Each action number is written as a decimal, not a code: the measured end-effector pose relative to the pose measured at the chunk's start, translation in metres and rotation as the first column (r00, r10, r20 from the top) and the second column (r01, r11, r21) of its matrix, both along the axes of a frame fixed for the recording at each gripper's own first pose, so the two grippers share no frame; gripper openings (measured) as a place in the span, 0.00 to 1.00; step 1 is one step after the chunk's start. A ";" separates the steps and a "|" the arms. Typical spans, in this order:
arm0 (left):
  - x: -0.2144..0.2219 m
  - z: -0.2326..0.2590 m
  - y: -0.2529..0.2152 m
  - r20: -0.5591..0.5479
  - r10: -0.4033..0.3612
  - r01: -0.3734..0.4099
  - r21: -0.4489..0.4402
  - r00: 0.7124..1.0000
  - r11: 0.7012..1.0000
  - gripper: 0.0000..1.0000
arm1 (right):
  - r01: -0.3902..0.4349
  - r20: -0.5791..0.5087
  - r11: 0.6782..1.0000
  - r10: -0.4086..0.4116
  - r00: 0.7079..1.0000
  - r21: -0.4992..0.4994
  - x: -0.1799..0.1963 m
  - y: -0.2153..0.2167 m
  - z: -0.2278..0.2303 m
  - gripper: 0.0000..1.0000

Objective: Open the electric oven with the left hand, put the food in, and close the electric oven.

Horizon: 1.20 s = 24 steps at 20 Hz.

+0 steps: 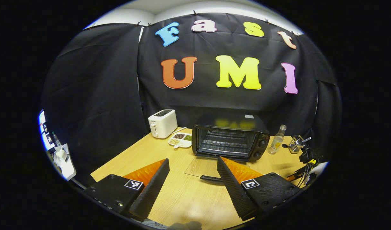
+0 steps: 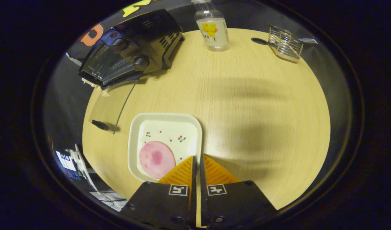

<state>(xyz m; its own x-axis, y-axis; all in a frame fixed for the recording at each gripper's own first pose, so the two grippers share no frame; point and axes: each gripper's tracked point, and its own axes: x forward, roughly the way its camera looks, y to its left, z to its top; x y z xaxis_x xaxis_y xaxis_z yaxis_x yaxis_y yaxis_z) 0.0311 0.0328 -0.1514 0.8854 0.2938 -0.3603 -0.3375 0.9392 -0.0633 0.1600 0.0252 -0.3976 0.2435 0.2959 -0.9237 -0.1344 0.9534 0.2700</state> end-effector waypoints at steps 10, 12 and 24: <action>0.017 0.018 -0.025 -0.004 -0.096 0.096 0.058 0.995 0.994 0.95 | 0.330 -0.135 0.822 -0.303 0.944 0.464 0.002 0.009 0.007 0.04; 0.025 0.025 -0.030 0.000 -0.142 0.141 0.078 0.990 0.987 0.96 | 0.402 -0.136 0.748 -0.393 0.909 0.528 0.004 0.010 0.012 0.01; 0.036 0.046 -0.014 0.067 -0.272 0.268 0.061 0.960 0.962 0.97 | 0.633 -0.130 0.473 -0.730 0.671 0.613 0.006 0.006 0.023 0.04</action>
<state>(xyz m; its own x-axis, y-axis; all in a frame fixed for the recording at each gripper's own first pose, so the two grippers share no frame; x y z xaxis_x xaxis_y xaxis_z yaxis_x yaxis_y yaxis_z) 0.0667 0.0188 -0.1059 0.9579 0.0566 -0.2814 -0.0673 0.9973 -0.0285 0.1659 0.0309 -0.3746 0.7075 0.4179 -0.5700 0.4089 0.4157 0.8124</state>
